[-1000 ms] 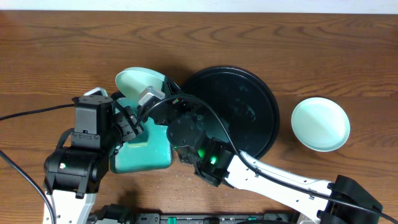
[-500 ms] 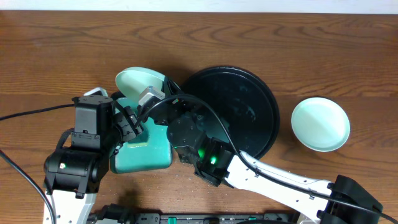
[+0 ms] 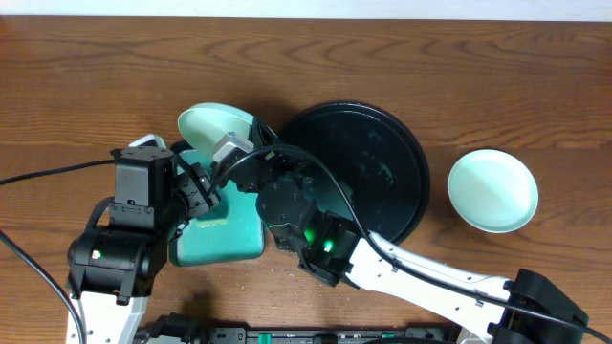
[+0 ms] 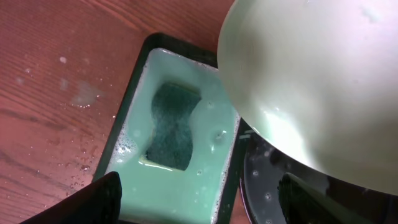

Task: Clean dirty plates on tray and stack at the side
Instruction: 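Carry the plate right and stack it on the plate pile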

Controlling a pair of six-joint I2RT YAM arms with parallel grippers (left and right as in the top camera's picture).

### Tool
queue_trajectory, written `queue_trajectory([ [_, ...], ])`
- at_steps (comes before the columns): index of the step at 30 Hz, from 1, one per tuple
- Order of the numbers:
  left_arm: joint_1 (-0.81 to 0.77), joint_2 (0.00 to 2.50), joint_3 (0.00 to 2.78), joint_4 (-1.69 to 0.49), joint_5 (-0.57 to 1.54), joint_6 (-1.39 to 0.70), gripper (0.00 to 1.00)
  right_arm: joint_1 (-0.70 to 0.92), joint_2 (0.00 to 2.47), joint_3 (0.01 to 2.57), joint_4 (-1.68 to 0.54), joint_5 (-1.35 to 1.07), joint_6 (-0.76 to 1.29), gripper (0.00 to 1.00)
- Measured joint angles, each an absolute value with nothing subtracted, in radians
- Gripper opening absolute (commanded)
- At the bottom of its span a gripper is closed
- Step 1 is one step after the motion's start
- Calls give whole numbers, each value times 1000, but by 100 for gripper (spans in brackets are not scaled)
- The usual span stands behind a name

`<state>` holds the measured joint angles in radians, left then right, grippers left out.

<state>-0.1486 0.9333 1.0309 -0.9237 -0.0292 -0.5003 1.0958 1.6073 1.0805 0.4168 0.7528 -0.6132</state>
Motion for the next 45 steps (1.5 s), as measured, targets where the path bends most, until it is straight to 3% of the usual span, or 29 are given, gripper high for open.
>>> queue_trajectory([
  [7,-149,933,1031,-925,-29,-500,81,999,1608,1083,170,683,-301,1],
  [13,-149,933,1031,-924,-29,-500,81,756,1597,1080,-46,353,59,1],
  [19,-149,933,1031,-925,-29,-500,81,484,1444,1078,-224,47,249,1],
  [24,-149,933,1031,-924,-29,-500,81,231,1320,1084,-448,94,350,1],
  [30,-149,933,1031,-924,-29,-500,81,-94,1358,1083,-697,210,449,1],
  [37,-149,933,1031,-924,-29,-500,81,-332,1518,1082,-759,255,529,1],
  [39,-149,933,1031,-924,-29,-500,81,-360,1553,1082,-760,242,538,30],
  [40,-149,933,1031,-924,-29,-500,81,-373,1568,1082,-757,227,540,40],
  [41,-149,933,1031,-924,-29,-500,81,-380,1576,1082,-752,207,542,44],
  [45,-149,933,1031,-924,-29,-500,81,-381,1572,1082,-762,58,510,47],
])
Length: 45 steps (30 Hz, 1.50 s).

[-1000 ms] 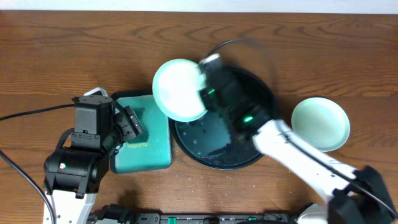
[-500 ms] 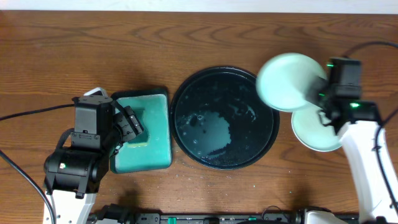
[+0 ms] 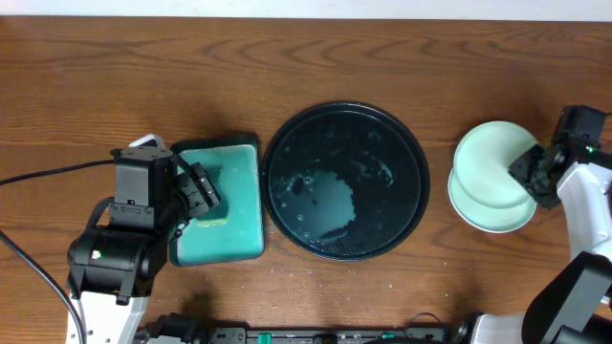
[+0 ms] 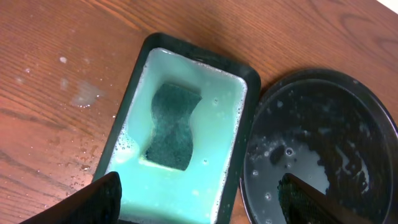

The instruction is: Clean dirty plates on tray and stack at the side

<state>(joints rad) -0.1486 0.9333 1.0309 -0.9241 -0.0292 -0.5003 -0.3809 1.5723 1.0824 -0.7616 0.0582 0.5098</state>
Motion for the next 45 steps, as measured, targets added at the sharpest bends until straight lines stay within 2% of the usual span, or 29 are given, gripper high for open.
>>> queue_trajectory([
  [5,-149,933,1031,-924,-29,-500,81,-332,1494,1081,-775,-143,454,48],
  [6,-149,933,1031,-924,-29,-500,81,-310,1454,1080,-771,-178,434,40],
  [8,-149,933,1031,-924,-29,-500,81,-264,1378,1080,-758,-210,400,6],
  [9,-149,933,1031,-924,-29,-500,81,-240,1344,1080,-752,-214,390,1],
  [12,-149,933,1031,-924,-29,-500,81,-152,1221,1080,-745,-184,366,1],
  [16,-149,933,1031,-924,-29,-500,81,-103,1194,1082,-775,-37,403,1],
  [21,-149,933,1031,-924,-29,-500,81,-99,1294,1061,-775,137,521,1],
  [26,-149,933,1031,-924,-29,-500,81,-99,1478,1044,-765,210,586,1],
  [35,-149,933,1031,-924,-29,-500,81,-99,1693,1038,-816,234,611,1],
  [45,-149,933,1031,-924,-29,-500,81,-95,1655,1032,-1029,27,509,6],
])
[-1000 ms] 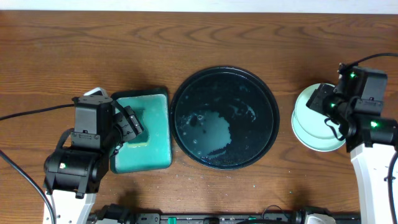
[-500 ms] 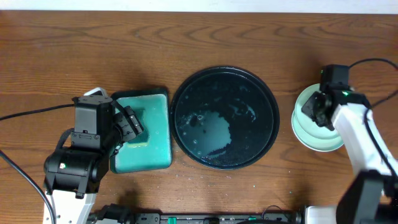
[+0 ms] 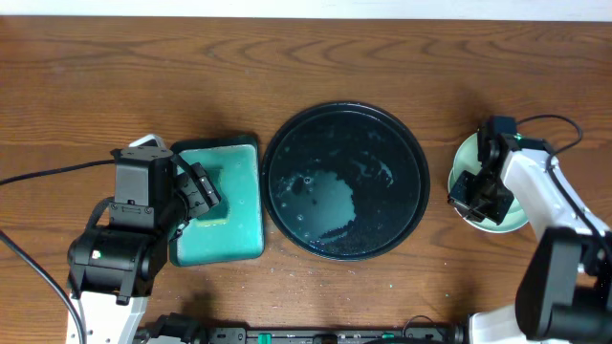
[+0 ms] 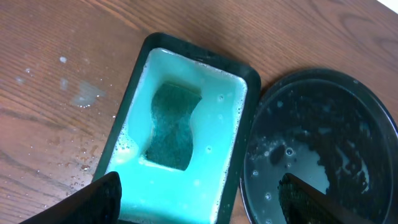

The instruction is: Clean dirty plates on tray and stack at the side

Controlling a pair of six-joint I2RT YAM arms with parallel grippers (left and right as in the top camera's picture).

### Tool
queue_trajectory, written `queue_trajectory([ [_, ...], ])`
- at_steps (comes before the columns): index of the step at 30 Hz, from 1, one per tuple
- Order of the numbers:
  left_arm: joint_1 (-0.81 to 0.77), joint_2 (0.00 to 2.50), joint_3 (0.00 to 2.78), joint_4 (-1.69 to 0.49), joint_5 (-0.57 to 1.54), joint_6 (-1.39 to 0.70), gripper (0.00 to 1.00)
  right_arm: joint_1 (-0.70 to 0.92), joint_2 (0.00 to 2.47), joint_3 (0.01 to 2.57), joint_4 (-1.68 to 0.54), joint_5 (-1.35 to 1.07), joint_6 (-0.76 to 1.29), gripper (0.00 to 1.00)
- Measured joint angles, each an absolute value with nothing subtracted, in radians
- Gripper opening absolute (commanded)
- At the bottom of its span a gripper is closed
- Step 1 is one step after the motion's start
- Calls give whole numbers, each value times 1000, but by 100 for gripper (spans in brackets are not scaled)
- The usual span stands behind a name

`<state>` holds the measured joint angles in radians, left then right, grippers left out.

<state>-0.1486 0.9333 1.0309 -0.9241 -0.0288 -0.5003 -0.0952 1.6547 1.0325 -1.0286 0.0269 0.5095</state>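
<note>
A round black tray (image 3: 344,180) with a film of soapy water lies mid-table and also shows in the left wrist view (image 4: 323,149). Pale green plates (image 3: 510,216) sit stacked on the table to its right. My right gripper (image 3: 475,195) is low over the stack's left part and covers much of it; its jaws do not show. My left gripper (image 4: 199,208) hangs open over a dark tub (image 4: 134,81) of green soapy water, with nothing between its fingers (image 4: 102,198). A dark green sponge (image 4: 174,124) lies in that tub.
The tub (image 3: 251,153) stands directly left of the tray, almost touching it. Water drops (image 4: 81,93) spot the wood left of the tub. Bare wooden table runs along the far side and between the tray and the plate stack.
My right gripper was at the right edge of a plate held tilted over the stack. Now it is over the stack's left part, and the plates lie together. The left arm has not moved.
First my right arm reached across the tray, holding a pale green plate above the soapy tub. Later that plate was at the right side, tilted over another plate lying there. Now the plates sit stacked, with my right gripper over them.
</note>
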Motion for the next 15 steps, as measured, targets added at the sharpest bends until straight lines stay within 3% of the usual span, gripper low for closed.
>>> queue_trajectory([
  [2,-149,933,1031,-924,-29,-500,81,-95,1597,1032,-1043,-5,490,8],
  [6,-149,933,1031,-924,-29,-500,81,-95,1442,1032,-1031,-7,469,1],
  [9,-149,933,1031,-924,-29,-500,81,-95,1324,1033,-941,99,488,1],
  [15,-149,933,1031,-924,-29,-500,81,-95,1338,1033,-826,284,557,1],
])
